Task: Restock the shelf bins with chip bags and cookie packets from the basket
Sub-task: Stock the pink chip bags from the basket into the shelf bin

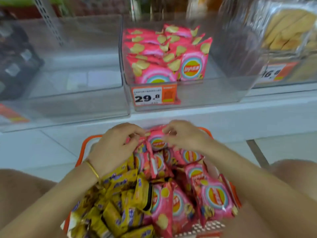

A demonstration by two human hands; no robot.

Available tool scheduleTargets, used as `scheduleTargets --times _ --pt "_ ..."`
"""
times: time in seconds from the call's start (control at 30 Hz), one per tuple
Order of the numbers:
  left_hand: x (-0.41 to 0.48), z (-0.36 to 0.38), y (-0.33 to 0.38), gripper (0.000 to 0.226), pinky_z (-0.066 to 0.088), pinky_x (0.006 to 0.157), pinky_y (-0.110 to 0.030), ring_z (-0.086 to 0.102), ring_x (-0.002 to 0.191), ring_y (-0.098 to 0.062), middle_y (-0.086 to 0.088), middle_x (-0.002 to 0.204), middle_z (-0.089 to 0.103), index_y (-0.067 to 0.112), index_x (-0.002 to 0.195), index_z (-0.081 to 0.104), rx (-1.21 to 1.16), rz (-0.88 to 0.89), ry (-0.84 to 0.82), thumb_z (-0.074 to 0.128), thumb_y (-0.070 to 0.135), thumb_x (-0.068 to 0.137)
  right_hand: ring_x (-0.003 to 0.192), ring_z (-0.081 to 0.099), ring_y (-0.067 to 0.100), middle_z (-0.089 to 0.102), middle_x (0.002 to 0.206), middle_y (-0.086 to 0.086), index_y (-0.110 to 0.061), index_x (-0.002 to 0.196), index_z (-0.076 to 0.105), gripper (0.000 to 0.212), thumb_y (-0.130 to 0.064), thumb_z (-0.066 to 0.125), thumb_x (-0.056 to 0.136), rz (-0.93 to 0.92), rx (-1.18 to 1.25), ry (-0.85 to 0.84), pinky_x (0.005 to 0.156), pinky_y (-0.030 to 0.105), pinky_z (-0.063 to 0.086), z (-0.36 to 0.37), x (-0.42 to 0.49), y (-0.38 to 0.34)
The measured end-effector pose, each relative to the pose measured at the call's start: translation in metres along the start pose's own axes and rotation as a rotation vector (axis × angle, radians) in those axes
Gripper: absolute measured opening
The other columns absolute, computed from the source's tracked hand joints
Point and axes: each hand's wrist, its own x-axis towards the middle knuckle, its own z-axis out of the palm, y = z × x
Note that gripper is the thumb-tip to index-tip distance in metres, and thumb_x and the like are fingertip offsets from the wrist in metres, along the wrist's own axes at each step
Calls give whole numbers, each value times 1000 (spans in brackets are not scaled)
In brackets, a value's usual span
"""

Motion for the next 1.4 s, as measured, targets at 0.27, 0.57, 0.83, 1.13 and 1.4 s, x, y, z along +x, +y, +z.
scheduleTargets --times 0.27,0.57,0.83,1.13,1.4 --pt "-9 18 -41 23 32 74 4 51 90 -5 7 97 57 13 104 68 16 -154 -20 53 3 90 65 48 19 43 65 2 -12 69 39 39 -37 58 92 238 55 -173 56 30 36 105 32 16" --pt "1 25 -37 24 38 79 -12 55 98 -9 -2 113 60 13 114 63 -92 -160 -24 56 10 91 71 60 21 65 92 16 -7 113 57 30 -19 66 87 293 337 -162 61 29 49 6 12 48" --pt "7 33 0 71 51 92 -48 64 105 -25 -6 115 67 16 117 56 -734 -493 -361 72 57 61 109 60 30 65 121 12 -13 128 54 55 -20 65 74 236 757 -312 91 42 49 -23 -26 45" --pt "51 -12 57 47 44 86 -9 55 105 -4 8 118 59 20 124 49 -285 -32 -425 70 26 82 108 63 13 65 121 3 -15 122 56 53 -14 77 74 -122 414 -184 89 24 52 -73 -46 23" --pt "141 -78 123 16 52 66 -25 57 67 -8 -9 86 58 14 96 61 -304 94 59 58 29 91 75 66 14 72 88 3 -16 93 67 29 -25 71 66 -111 768 290 70 31 56 -175 -31 13"
